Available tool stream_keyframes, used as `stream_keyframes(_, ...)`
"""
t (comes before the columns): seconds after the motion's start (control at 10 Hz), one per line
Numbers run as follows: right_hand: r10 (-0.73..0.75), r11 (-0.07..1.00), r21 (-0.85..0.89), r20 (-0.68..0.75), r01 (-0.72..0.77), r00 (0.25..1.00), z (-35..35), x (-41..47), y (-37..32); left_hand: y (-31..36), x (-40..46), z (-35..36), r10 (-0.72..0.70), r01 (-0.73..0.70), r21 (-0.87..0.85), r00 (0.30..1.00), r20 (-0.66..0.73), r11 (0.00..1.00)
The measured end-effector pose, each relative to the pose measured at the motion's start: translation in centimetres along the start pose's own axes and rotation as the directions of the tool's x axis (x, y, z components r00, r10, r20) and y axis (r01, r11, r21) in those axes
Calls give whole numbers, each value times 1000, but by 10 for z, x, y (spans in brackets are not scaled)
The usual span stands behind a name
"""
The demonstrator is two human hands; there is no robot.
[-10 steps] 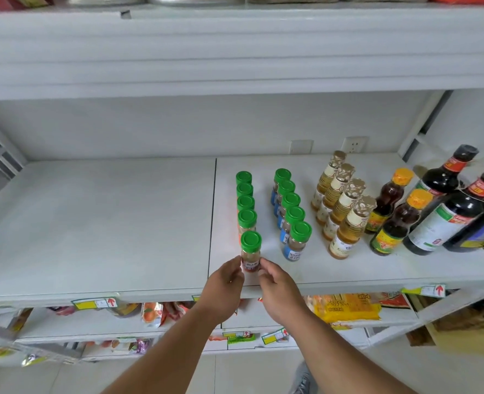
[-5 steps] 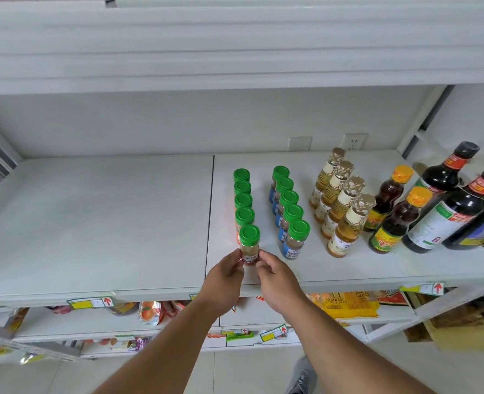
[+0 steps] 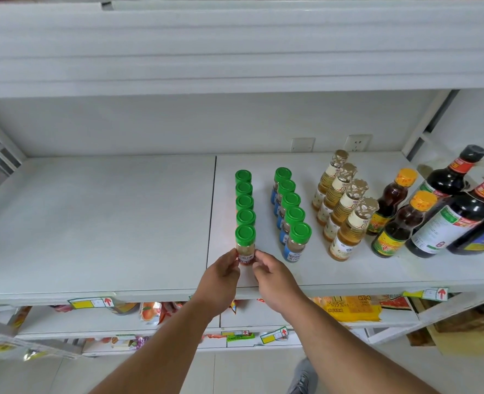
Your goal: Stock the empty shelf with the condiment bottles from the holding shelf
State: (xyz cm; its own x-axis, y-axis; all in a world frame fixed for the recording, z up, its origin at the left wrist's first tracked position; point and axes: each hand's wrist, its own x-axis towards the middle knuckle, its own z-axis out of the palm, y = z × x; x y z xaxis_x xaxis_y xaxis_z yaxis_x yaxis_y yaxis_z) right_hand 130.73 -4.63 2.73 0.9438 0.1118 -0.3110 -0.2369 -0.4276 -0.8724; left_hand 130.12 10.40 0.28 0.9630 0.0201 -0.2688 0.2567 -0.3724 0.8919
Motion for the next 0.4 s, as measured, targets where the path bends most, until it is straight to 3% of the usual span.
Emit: stream_keyframes(0.4,10,1000,17,2,-10,1000,-1,4,4,-1,0,0,-77,76,-64,997,-22,995)
